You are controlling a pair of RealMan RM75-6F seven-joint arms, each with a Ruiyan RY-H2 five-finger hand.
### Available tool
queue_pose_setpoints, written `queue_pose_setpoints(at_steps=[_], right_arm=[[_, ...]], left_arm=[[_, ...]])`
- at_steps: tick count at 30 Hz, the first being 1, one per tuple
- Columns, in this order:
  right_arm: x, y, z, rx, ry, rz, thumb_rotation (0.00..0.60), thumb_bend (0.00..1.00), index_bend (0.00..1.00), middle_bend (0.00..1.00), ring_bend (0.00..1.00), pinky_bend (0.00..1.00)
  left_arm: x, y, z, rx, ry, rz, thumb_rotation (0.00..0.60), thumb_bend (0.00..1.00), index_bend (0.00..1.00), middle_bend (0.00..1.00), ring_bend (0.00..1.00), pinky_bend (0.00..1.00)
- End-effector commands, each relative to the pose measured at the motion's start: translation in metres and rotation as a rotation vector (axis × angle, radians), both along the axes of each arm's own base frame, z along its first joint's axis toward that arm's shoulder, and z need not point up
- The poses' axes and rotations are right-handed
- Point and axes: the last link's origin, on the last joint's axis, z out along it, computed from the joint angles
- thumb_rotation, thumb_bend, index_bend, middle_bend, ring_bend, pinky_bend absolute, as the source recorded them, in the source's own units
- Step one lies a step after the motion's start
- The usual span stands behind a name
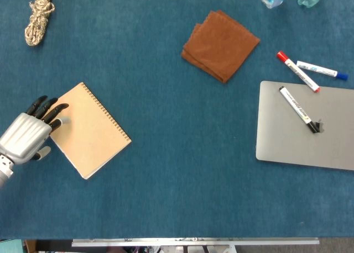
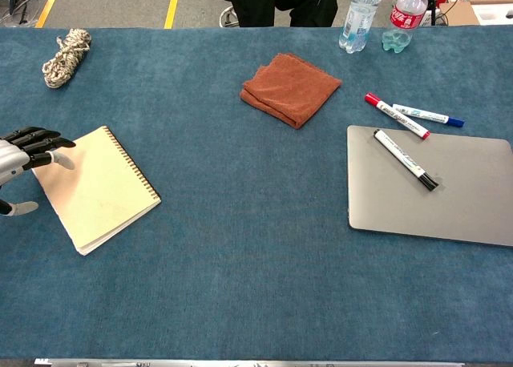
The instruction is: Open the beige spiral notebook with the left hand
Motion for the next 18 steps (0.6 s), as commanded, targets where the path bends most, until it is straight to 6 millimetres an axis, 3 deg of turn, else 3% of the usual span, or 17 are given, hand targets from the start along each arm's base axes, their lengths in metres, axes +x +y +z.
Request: queue_pose_setpoints(at_steps=[1,18], right_arm=[[0.001,0.0,0.0,-0.001,0.0,0.004,0.6,0.15,0.14,0.2,0.1,0.18],[-0.001,0.004,0.002,-0.01,-0.001,-0.007,0.6,0.15,0.14,0.2,0.1,0.18]], left_arm=[[-0.003,-0.002,-0.001,0.006,-0.01,0.0,0.6,0.2,0.23,0.09,0.0,0.0],[-0.009,-0.007,-0.017,-0.002,-0.056,0.027,0.6,0.2,0.23,0.09,0.0,0.0]])
